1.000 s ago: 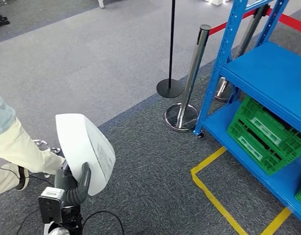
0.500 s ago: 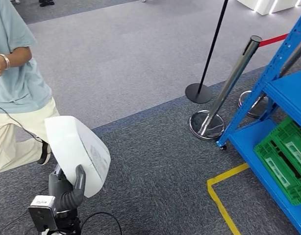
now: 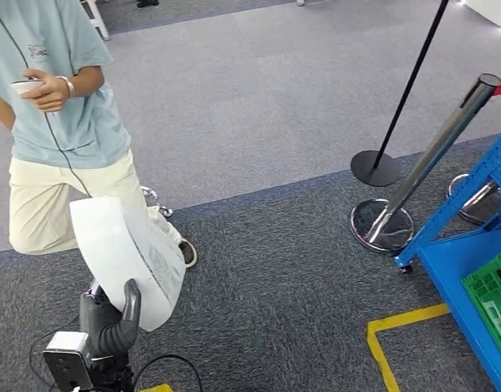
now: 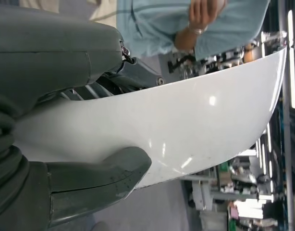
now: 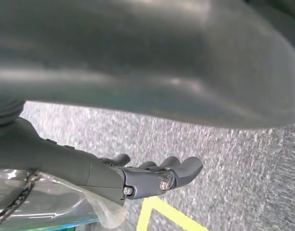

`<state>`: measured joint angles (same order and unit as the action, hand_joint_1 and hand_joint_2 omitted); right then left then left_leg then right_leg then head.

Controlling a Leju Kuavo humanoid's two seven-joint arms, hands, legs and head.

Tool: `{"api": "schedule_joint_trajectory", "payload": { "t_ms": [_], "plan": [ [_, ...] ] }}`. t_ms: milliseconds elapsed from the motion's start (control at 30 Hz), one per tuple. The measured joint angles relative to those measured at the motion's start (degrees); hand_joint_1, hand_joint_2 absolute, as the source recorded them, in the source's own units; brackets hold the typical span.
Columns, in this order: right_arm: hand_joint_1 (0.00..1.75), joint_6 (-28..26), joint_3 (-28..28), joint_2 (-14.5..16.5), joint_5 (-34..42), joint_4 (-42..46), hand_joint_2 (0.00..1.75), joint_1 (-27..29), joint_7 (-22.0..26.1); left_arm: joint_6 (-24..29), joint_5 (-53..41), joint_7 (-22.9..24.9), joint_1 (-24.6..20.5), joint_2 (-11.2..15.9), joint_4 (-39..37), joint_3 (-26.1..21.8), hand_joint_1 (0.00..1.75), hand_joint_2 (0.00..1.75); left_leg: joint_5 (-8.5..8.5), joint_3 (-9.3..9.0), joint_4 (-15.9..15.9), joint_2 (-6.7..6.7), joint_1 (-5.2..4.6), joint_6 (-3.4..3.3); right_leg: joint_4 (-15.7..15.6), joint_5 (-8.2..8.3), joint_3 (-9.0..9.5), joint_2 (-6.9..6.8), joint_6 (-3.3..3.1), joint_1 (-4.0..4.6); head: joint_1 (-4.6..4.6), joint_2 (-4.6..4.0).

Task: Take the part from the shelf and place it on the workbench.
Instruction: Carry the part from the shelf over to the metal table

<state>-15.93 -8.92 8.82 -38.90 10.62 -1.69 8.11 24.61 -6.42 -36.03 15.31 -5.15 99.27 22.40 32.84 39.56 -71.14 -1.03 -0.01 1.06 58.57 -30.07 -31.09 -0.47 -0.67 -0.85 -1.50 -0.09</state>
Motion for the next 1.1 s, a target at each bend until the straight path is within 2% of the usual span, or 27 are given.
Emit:
{"api": "schedule_joint_trajectory", "payload": {
  "t_ms": [33, 67, 100, 133, 200, 267, 333, 367, 400, 467, 500, 533, 567, 600, 633, 667, 700, 767, 800, 833, 867, 900, 967, 1000, 1033, 1067, 1100],
  "plan": [
    [0.00, -0.1, 0.0, 0.0, 0.0, 0.0, 0.00, 0.0, 0.0, 0.1, 0.1, 0.0, 0.0, 0.0, 0.0, 0.0, 1.75, 1.75, 0.76, 1.24, -2.7, 0.31, 0.06, 0.02, 0.0, -0.11, 0.05, -0.82, -0.11, 0.15, 0.01, 0.00],
    [0.00, -0.1, 0.0, 0.0, 0.1, 0.0, 0.00, 0.0, 0.0, 0.1, 0.1, 0.0, 0.0, 0.0, 0.0, 0.0, 1.75, 1.75, 0.44, 1.52, -3.3, 0.44, 0.07, -0.09, 0.0, -0.20, 0.12, -1.59, -0.17, 0.30, 0.00, 0.00],
    [0.00, -0.1, 0.0, 0.0, 0.1, 0.0, 0.00, -0.1, 0.0, 0.2, 0.2, 0.0, 0.0, 0.0, 0.0, 0.0, 1.75, 1.75, -0.91, 0.64, -1.6, 0.64, -0.01, -0.37, 0.0, -0.30, 0.23, -2.33, -0.20, 0.44, 0.00, 0.00],
    [0.00, -0.1, 0.0, 0.0, 0.1, 0.0, 0.00, -0.1, 0.0, 0.2, 0.2, 0.0, 0.0, 0.0, 0.0, 0.0, 1.75, 1.75, -2.86, -1.18, 1.9, 1.20, -0.22, -0.82, 0.0, -0.42, 0.40, -3.05, -0.21, 0.57, 0.01, 0.00],
    [0.00, -0.1, 0.0, 0.2, 0.0, 0.0, 0.00, -0.2, 0.0, 0.2, 0.2, -0.1, -0.1, 0.0, 0.0, 0.1, 1.75, 1.75, -5.44, -5.03, 9.4, 3.91, -1.10, -1.93, 0.0, -0.70, 0.69, -4.33, -0.06, 0.82, 0.01, 0.00],
    [0.00, 0.0, 0.0, 0.3, -0.2, 0.0, 0.00, -0.3, 0.0, 0.0, 0.0, 0.1, -0.3, 0.0, 0.0, 0.2, 1.75, 1.75, -5.67, -6.34, 12.3, 5.46, -1.85, -2.62, -0.1, -0.89, 0.80, -5.57, 0.26, 0.95, -0.01, 0.00],
    [0.00, 0.2, 0.1, 0.4, -0.1, 0.1, 0.00, -0.5, 0.2, -0.2, -0.4, 0.6, -0.6, 0.1, 0.0, 0.3, 1.75, 1.75, -6.02, -6.42, 13.1, 4.19, -1.79, -2.97, -0.3, -1.13, 0.97, -6.83, 0.70, 0.95, -0.04, 0.00],
    [0.00, 0.3, 0.1, 0.5, 0.1, 0.1, 0.00, -0.6, 0.4, -0.2, -0.6, 1.0, -0.8, 0.1, 0.0, 0.2, 1.75, 1.75, -6.33, -6.69, 13.7, 3.47, -1.61, -3.14, 0.0, -1.52, 0.96, -6.29, 0.94, 0.91, 0.01, 0.00],
    [0.00, 0.4, 0.1, 0.5, 0.4, 0.1, 0.00, -0.6, 0.7, -0.2, -0.7, 1.3, -1.2, 0.1, 0.0, 0.2, 1.75, 1.75, -6.66, -6.97, 14.3, 2.76, -1.35, -3.32, 1.1, -2.36, 0.54, -4.99, 1.17, 0.84, 0.11, 0.00],
    [0.00, 0.5, 0.0, 0.6, 1.0, 0.2, 0.00, -0.7, 1.1, -0.2, -0.9, 1.9, -2.1, 0.0, 0.0, 0.1, 1.75, 1.75, -7.01, -7.26, 14.8, 1.46, -1.04, -3.54, 6.7, -5.21, -2.04, -1.35, 1.52, 0.61, 0.34, 0.00],
    [0.00, 0.6, 0.0, 0.6, 1.2, 0.2, 0.00, -0.7, 1.1, -0.2, -0.9, 2.2, -2.5, -0.1, 0.0, 0.0, 1.75, 1.75, -7.03, -7.22, 14.8, 0.72, -0.99, -3.59, 10.4, -6.67, -3.96, -0.36, 1.68, 0.49, 0.38, 0.00],
    [0.00, 0.7, -0.1, 0.6, 1.5, 0.2, 0.00, -0.6, 1.2, -0.2, -1.0, 2.5, -2.8, -0.1, 0.0, -0.1, 1.75, 1.75, -7.02, -7.21, 14.7, -0.06, -0.97, -3.60, 13.3, -7.41, -5.58, 0.07, 1.87, 0.37, 0.39, 0.00],
    [0.00, 0.7, -0.1, 0.6, 1.7, 0.2, 0.00, -0.5, 1.2, -0.2, -1.2, 2.8, -2.9, -0.2, 0.0, -0.3, 1.75, 1.75, -6.99, -7.23, 14.6, -0.89, -0.92, -3.54, 14.4, -7.10, -6.47, 0.23, 2.06, 0.25, 0.37, 0.00],
    [0.00, 0.8, -0.2, 0.6, 1.8, 0.2, 0.00, -0.5, 1.3, -0.2, -1.3, 3.0, -2.9, -0.2, 0.0, -0.4, 1.75, 1.75, -6.92, -7.25, 14.5, -1.72, -0.82, -3.42, 13.5, -5.73, -6.37, 0.35, 2.26, 0.12, 0.37, 0.00],
    [0.00, 1.2, -0.2, 0.6, 1.8, 0.2, 0.00, -0.4, 1.3, -0.2, -1.6, 3.2, -2.9, -0.3, 0.0, -0.5, 1.75, 1.75, -6.79, -7.27, 14.3, -2.53, -0.65, -3.21, 10.6, -3.54, -5.29, 0.68, 2.48, -0.08, 0.37, 0.00],
    [0.00, 1.7, -0.2, 0.6, 1.8, 0.2, 0.00, -0.3, 1.3, -0.2, -1.8, 3.3, -2.9, -0.3, 0.0, -0.6, 1.75, 1.75, -6.58, -7.22, 13.9, -3.27, -0.47, -2.85, 7.0, -1.63, -3.76, 1.73, 2.78, -0.35, 0.37, 0.00],
    [0.00, 2.3, -0.3, 0.7, 1.7, 0.1, 0.00, -0.3, 1.1, -0.1, -2.0, 3.4, -2.9, -0.4, 0.0, -0.7, 1.75, 1.75, -6.30, -7.00, 13.4, -3.98, -0.36, -2.44, 3.8, -0.44, -2.29, 3.17, 2.97, -0.64, 0.46, 0.00],
    [0.00, 2.9, -0.2, 0.9, 1.0, 0.1, 0.00, -0.4, 0.1, 0.0, -2.1, 3.5, -2.7, -0.5, 0.0, -0.8, 1.75, 1.75, -6.07, -6.34, 12.5, -5.18, -0.25, -1.70, 1.0, -0.06, -0.74, 5.13, 2.82, -0.83, 0.57, 0.00],
    [0.00, 3.0, -0.2, 1.1, 0.5, 0.1, 0.00, -0.5, -0.7, -0.1, -1.9, 3.4, -2.5, -0.6, 0.0, -0.9, 1.75, 1.75, -6.14, -6.03, 12.3, -5.75, -0.18, -1.44, 0.8, -0.18, -0.59, 5.09, 2.47, -0.70, 0.63, 0.00],
    [0.00, 2.9, -0.2, 1.2, 0.1, 0.1, 0.00, -0.8, -1.4, -0.2, -1.7, 3.3, -2.3, -0.6, 0.0, -1.0, 1.75, 1.75, -6.21, -5.84, 12.3, -6.20, -0.07, -1.23, 0.9, -0.09, -0.55, 4.44, 2.07, -0.64, 0.60, 0.00],
    [0.00, 2.9, -0.2, 1.3, -0.2, 0.2, 0.00, -1.0, -1.9, -0.3, -1.4, 3.2, -2.2, -0.7, -0.1, -1.2, 1.75, 1.75, -6.04, -5.64, 12.0, -5.65, -0.07, -1.00, 0.9, -0.03, -0.47, 3.84, 1.73, -0.59, 0.53, 0.00],
    [0.00, 2.8, -0.2, 1.5, -0.3, 0.3, 0.00, -1.3, -2.1, -0.4, -1.3, 3.1, -2.2, -0.7, -0.1, -1.2, 1.75, 1.75, -5.41, -5.12, 10.9, -4.39, -0.10, -0.76, 0.8, -0.01, -0.35, 3.14, 1.34, -0.58, 0.35, 0.00],
    [0.00, 2.5, -0.2, 1.7, -0.4, 0.5, 0.00, -1.7, -2.4, -0.4, -1.0, 2.6, -2.3, -0.9, -0.2, -1.4, 1.75, 1.75, -2.68, -2.60, 5.6, -1.03, -0.17, -0.34, 0.6, -0.11, -0.13, 1.56, 0.70, -0.38, 0.01, 0.00],
    [0.00, 2.3, -0.2, 1.7, -0.6, 0.5, 0.00, -1.8, -2.4, -0.4, -0.9, 2.3, -2.3, -1.0, -0.3, -1.6, 1.75, 1.75, -1.01, -0.72, 1.7, -0.12, -0.11, -0.21, 0.6, -0.25, -0.05, 0.65, 0.47, -0.22, -0.10, 0.00],
    [0.00, 2.1, -0.2, 1.7, -0.7, 0.5, 0.00, -1.8, -2.3, -0.4, -0.9, 2.1, -2.1, -1.1, -0.3, -1.8, 1.75, 1.75, 0.15, 0.94, -1.6, 0.26, -0.04, -0.19, 0.6, -0.40, 0.03, -0.25, 0.33, -0.05, -0.09, 0.00],
    [0.00, 1.9, -0.2, 1.7, -0.9, 0.5, 0.00, -1.6, -2.0, -0.5, -1.0, 1.9, -1.9, -1.1, -0.3, -2.1, 1.75, 1.75, 0.42, 1.89, -3.5, 0.42, -0.02, -0.28, 0.6, -0.57, 0.15, -1.12, 0.24, 0.11, -0.10, 0.00],
    [0.00, 1.7, -0.2, 1.7, -1.1, 0.5, 0.00, -1.5, -1.7, -0.5, -1.1, 1.8, -1.6, -1.2, -0.3, -2.4, 1.75, 1.75, -0.44, 1.83, -3.3, 0.53, -0.05, -0.49, 0.6, -0.77, 0.34, -1.97, 0.17, 0.26, -0.10, 0.00]
  ]
}}
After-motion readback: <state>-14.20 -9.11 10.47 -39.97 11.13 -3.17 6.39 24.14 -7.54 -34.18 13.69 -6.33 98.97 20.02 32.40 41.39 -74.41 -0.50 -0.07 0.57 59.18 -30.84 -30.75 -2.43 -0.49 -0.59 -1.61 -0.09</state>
